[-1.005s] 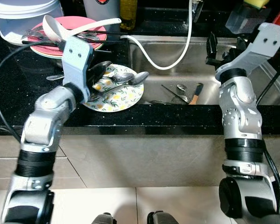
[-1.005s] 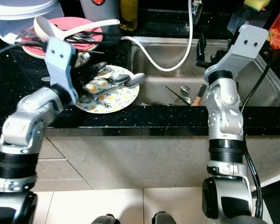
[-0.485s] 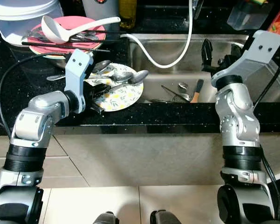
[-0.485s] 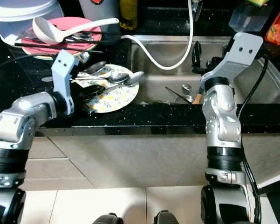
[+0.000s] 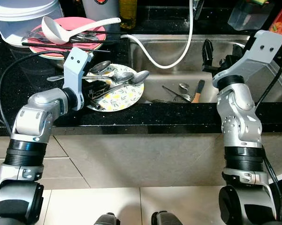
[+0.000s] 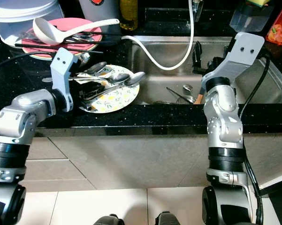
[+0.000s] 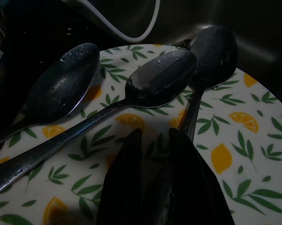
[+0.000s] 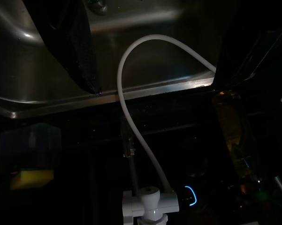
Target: Kitchen organization
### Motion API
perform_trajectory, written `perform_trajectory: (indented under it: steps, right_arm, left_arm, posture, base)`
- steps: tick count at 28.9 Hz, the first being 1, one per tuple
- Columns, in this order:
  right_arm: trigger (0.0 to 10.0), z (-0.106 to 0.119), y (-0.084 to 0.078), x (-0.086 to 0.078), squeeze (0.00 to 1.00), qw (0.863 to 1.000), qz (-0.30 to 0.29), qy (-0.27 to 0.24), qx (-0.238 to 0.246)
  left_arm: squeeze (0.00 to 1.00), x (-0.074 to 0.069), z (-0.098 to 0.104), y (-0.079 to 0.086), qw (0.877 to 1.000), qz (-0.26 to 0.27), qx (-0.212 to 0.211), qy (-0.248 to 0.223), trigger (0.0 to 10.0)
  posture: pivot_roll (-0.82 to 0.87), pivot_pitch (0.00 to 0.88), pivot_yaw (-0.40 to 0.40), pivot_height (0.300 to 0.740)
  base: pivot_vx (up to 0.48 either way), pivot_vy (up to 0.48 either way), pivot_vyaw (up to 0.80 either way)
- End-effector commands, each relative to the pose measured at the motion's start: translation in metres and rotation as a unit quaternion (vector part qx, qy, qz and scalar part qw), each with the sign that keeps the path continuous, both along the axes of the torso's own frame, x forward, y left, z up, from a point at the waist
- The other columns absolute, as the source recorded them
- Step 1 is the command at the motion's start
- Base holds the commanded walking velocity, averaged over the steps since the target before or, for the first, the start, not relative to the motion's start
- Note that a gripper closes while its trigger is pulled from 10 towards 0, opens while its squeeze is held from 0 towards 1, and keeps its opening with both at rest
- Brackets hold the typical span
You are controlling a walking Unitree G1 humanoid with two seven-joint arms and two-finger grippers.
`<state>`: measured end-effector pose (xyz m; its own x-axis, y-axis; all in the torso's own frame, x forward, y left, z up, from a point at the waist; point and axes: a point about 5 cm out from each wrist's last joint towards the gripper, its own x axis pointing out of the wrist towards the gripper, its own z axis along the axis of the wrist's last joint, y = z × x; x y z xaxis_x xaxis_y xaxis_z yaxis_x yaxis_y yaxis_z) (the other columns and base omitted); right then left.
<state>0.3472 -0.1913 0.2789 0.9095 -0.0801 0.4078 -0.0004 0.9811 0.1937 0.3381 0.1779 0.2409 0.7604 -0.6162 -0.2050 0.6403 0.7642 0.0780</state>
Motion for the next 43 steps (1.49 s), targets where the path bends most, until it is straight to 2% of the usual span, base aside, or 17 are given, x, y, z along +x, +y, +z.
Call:
perform_trajectory:
  steps: [1,2,8,11,17,18,21,22,26,28,29,30,32,34,35,43]
  right_arm:
    - [10.0,0.001,-0.002,-0.002,0.0,1.0,-0.002,0.0,0.002]
    - [10.0,0.001,-0.002,-0.002,0.0,1.0,-0.001,0.0,0.002]
    - [10.0,0.001,-0.003,-0.002,0.0,1.0,-0.002,-0.002,0.002]
    - [10.0,0.002,-0.003,-0.002,0.0,1.0,-0.002,-0.003,0.002]
    - [10.0,0.002,-0.002,-0.002,0.0,1.0,0.0,-0.004,0.002]
    - [10.0,0.002,-0.002,-0.002,0.0,1.0,0.0,-0.004,0.002]
    - [10.0,0.003,-0.001,-0.001,0.0,1.0,0.003,-0.006,0.002]
    - [10.0,0.003,-0.001,-0.001,0.0,1.0,0.003,-0.006,0.002]
    - [10.0,0.004,0.001,-0.001,0.0,1.0,0.007,-0.009,0.002]
    - [10.0,0.004,0.001,0.0,0.0,1.0,0.009,-0.009,0.002]
    - [10.0,0.005,0.002,0.0,0.0,1.0,0.01,-0.009,0.002]
    - [10.0,0.005,0.003,0.001,0.0,1.0,0.011,-0.009,0.003]
    - [10.0,0.004,0.004,0.001,0.0,1.0,0.014,-0.008,0.003]
    - [10.0,0.004,0.005,0.002,0.0,1.0,0.015,-0.008,0.003]
    - [10.0,0.005,0.005,0.001,0.0,1.0,0.016,-0.007,0.001]
    - [10.0,0.003,0.0,-0.002,0.0,1.0,0.009,-0.003,-0.003]
  left_arm:
    - [0.0,0.001,-0.009,0.002,0.999,0.0,0.002,0.032,5.3]
    - [0.0,0.001,-0.01,0.002,0.999,-0.001,-0.009,0.043,0.0]
    - [0.0,0.0,-0.016,0.001,0.996,-0.019,-0.043,0.077,0.0]
    - [0.0,-0.001,-0.017,0.0,0.996,-0.022,-0.041,0.079,0.0]
    - [0.0,-0.001,-0.01,-0.001,0.998,-0.023,-0.035,0.047,0.0]
    - [0.0,-0.001,-0.001,-0.002,0.999,-0.024,-0.043,0.024,10.0]
    - [0.0,-0.005,0.018,-0.005,0.997,-0.041,-0.056,-0.023,10.0]
    - [0.0,-0.005,0.018,-0.005,0.997,-0.041,-0.056,-0.023,10.0]
    - [0.0,-0.011,0.043,-0.006,0.995,-0.055,-0.047,-0.074,10.0]
    - [0.0,-0.012,0.049,-0.006,0.994,-0.063,-0.037,-0.081,10.0]
    - [0.0,-0.01,0.048,-0.005,0.995,-0.065,-0.037,-0.068,10.0]
    - [1.0,-0.008,0.043,-0.003,0.996,-0.062,-0.038,-0.052,10.0]
    - [1.0,0.0,0.031,0.003,0.998,-0.05,-0.035,-0.014,10.0]
    - [1.0,0.003,0.027,0.006,0.998,-0.045,-0.035,-0.002,10.0]
    - [1.0,0.009,0.018,0.012,0.998,-0.045,-0.042,0.034,10.0]
    - [1.0,0.019,0.017,0.018,0.995,-0.07,-0.041,0.066,10.0]
  posture:
    - [0.07,0.095,-0.015,0.74]
    - [0.07,0.095,-0.014,0.74]
    - [0.07,0.091,-0.012,0.74]
    - [0.07,0.091,-0.012,0.74]
    - [0.07,0.084,-0.015,0.74]
    - [0.07,0.082,-0.017,0.74]
    - [0.07,0.08,-0.018,0.74]
    - [0.07,0.08,-0.018,0.74]
    - [0.08,0.076,-0.022,0.74]
    - [0.08,0.076,-0.022,0.74]
    - [0.09,0.077,-0.025,0.74]
    - [0.09,0.078,-0.026,0.74]
    - [0.09,0.081,-0.027,0.74]
    - [0.09,0.081,-0.027,0.74]
    - [0.08,0.096,-0.028,0.74]
    - [0.06,0.106,-0.019,0.74]
  base:
    - [0.0,0.0,0.0]
    - [0.0,0.0,0.0]
    - [0.0,0.0,0.0]
    - [0.0,0.0,0.0]
    - [0.0,0.0,0.0]
    - [0.0,0.0,0.0]
    - [0.0,0.0,0.0]
    - [0.0,0.0,0.0]
    - [0.0,0.0,0.0]
    - [0.0,0.0,0.0]
    - [0.0,0.0,0.0]
    - [0.0,0.0,0.0]
    - [0.0,0.0,0.0]
    - [0.0,0.0,0.0]
    - [0.0,0.0,0.0]
    - [0.0,0.0,0.0]
